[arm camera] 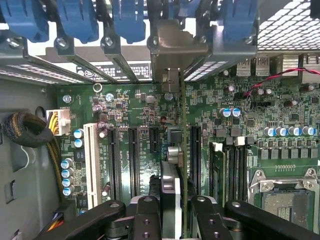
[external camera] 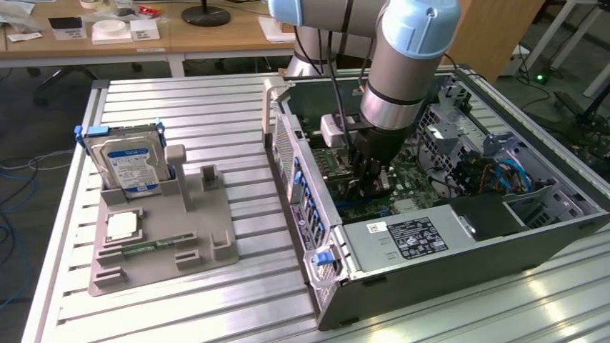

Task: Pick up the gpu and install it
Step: 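Insert the gpu into the slot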

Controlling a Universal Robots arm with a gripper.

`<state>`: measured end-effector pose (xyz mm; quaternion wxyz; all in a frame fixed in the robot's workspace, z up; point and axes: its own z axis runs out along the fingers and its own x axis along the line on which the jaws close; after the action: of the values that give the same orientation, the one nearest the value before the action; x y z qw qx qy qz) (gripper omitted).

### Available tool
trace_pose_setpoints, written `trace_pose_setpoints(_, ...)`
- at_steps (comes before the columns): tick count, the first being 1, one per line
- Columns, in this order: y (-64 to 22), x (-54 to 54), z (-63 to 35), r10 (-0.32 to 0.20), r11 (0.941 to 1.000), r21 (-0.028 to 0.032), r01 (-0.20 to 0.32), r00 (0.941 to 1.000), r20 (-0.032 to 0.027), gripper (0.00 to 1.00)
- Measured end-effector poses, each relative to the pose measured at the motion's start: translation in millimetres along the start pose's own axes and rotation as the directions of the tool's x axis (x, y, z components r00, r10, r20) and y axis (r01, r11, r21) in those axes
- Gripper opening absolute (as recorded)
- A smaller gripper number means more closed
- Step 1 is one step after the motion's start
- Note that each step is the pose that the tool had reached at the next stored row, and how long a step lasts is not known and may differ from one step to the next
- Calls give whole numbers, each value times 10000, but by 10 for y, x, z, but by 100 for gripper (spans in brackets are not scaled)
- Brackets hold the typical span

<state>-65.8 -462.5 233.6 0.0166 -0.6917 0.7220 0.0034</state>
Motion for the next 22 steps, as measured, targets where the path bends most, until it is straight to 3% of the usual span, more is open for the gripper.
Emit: trace_pose_setpoints(22,0,-14,0,1,10000,0,-1,10000,-1,28)
